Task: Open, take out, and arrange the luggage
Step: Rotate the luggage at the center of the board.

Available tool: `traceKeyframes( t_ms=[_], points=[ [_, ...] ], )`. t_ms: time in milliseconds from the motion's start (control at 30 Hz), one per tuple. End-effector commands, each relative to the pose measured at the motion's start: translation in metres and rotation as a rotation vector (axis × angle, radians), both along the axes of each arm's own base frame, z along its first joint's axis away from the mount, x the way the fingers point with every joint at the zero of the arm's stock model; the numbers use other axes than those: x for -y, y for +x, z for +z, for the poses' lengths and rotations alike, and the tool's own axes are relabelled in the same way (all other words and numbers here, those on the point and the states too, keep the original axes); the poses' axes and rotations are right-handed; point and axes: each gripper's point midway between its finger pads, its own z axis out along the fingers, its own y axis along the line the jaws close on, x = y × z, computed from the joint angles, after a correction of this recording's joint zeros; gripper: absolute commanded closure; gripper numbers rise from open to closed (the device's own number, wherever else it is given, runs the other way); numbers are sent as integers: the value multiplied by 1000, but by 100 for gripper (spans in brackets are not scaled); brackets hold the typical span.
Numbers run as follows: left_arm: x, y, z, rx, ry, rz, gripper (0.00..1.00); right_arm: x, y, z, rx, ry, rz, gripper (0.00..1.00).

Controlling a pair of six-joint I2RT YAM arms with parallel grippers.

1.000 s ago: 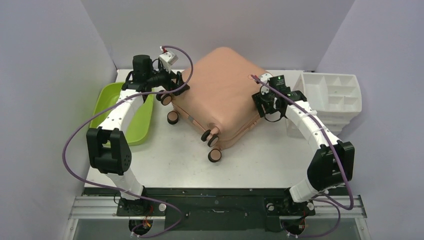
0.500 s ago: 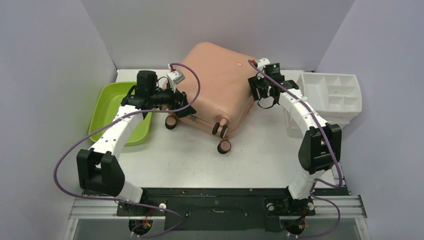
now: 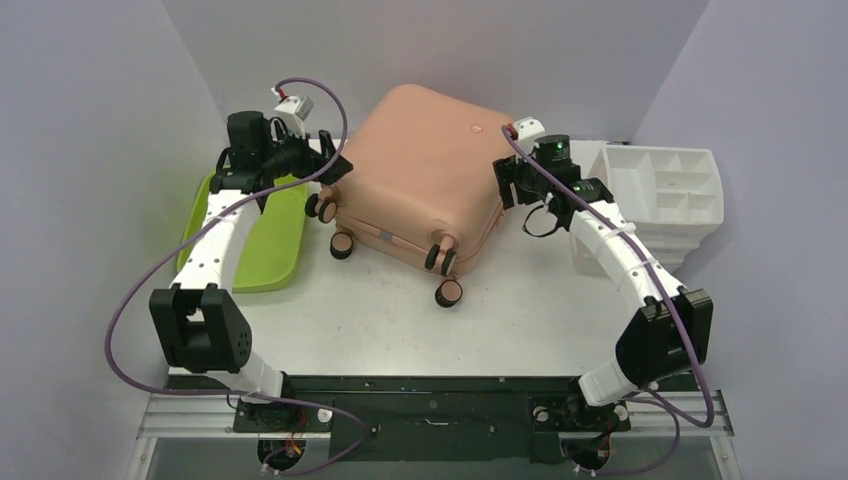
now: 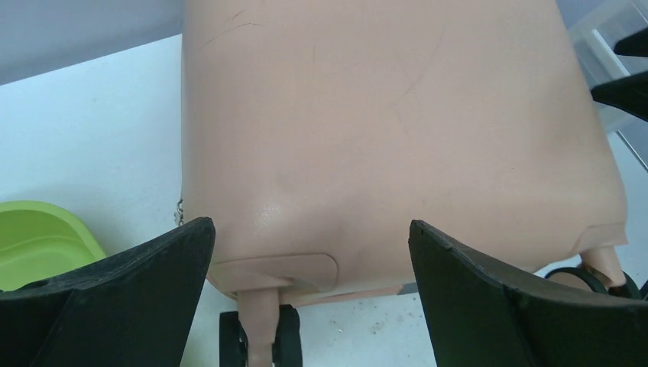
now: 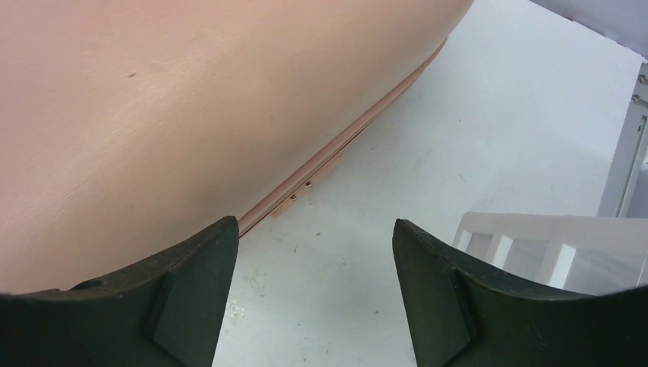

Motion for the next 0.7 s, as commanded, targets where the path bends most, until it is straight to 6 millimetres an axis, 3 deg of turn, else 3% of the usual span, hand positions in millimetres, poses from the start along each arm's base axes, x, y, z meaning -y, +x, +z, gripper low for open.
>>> traceKeyframes(
  t_ms=[0,167,233,467,667],
  points=[
    [2,28,-20,-33,-21,18,4,-8,-18,16,38,56,30,31],
    [19,31,-62,-148,-48,-49,4,-14,-25,6,10,65,39,31],
    [28,24,-69,-179,-72,-93,4,-17,-24,0,-5,65,45,31],
    [58,-29,-75,-214,-77,-236,4,-30,-3,-27,-75,59,90,31],
    [92,-87,-90,-268,-51,-364,4,-29,23,-9,-31,80,78,30]
  ],
)
